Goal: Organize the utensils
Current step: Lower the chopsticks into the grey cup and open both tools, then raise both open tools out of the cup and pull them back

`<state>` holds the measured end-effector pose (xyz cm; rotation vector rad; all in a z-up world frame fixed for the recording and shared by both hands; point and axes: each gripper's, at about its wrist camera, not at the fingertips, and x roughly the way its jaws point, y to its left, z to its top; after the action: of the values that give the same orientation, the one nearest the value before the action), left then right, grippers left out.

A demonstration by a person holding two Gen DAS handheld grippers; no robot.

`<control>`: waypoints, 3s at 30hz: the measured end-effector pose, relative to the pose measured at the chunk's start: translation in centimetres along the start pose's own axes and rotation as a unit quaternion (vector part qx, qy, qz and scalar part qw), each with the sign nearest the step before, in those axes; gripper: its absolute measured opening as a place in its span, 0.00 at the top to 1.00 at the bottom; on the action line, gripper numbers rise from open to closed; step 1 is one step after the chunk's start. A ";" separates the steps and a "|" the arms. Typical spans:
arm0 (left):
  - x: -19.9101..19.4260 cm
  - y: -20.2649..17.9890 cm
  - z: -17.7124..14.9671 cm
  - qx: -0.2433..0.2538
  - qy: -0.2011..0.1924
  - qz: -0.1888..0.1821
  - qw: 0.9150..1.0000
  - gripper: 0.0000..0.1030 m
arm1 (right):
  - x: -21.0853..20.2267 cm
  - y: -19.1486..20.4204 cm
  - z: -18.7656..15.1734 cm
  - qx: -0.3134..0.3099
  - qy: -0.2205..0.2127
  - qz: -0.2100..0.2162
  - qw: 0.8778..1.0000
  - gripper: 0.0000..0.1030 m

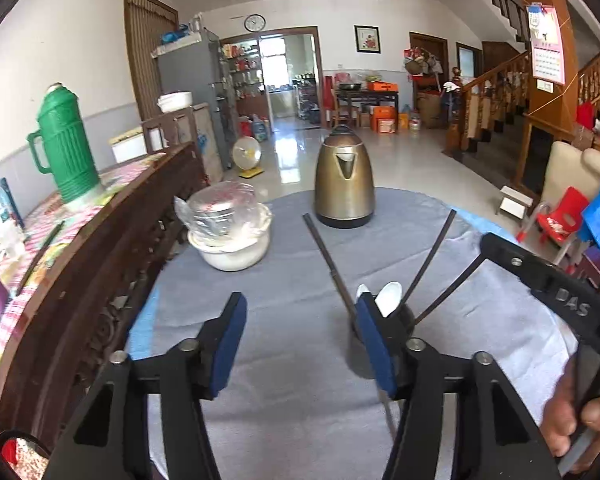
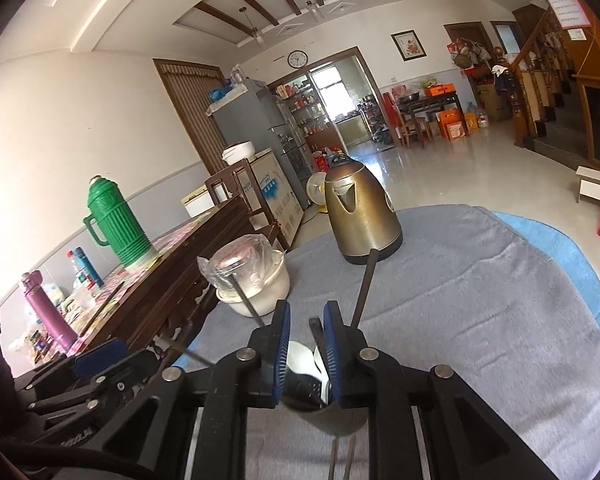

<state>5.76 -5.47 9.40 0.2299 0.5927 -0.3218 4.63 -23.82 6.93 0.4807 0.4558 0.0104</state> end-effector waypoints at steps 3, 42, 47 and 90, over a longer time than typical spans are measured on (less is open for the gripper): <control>-0.6 0.1 -0.1 0.005 -0.008 0.018 1.000 0.36 | -1.2 -0.2 -0.3 0.002 0.003 0.005 1.000 0.80; -2.8 -3.1 -2.5 0.054 -0.003 0.059 0.997 0.18 | -5.3 -2.3 -5.9 -0.016 0.075 -0.012 0.997 0.68; -2.4 -3.5 -3.0 0.057 0.007 0.055 0.997 0.18 | -5.0 -2.8 -6.4 -0.010 0.085 -0.015 0.996 0.68; 0.0 -1.5 -6.4 0.035 0.058 0.044 0.997 0.18 | -2.8 -2.6 -9.1 0.001 0.144 -0.016 0.990 0.68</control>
<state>2.02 -4.93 4.07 0.3435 0.6839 -0.2448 -2.03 -22.44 -0.23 0.4763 0.7459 0.0496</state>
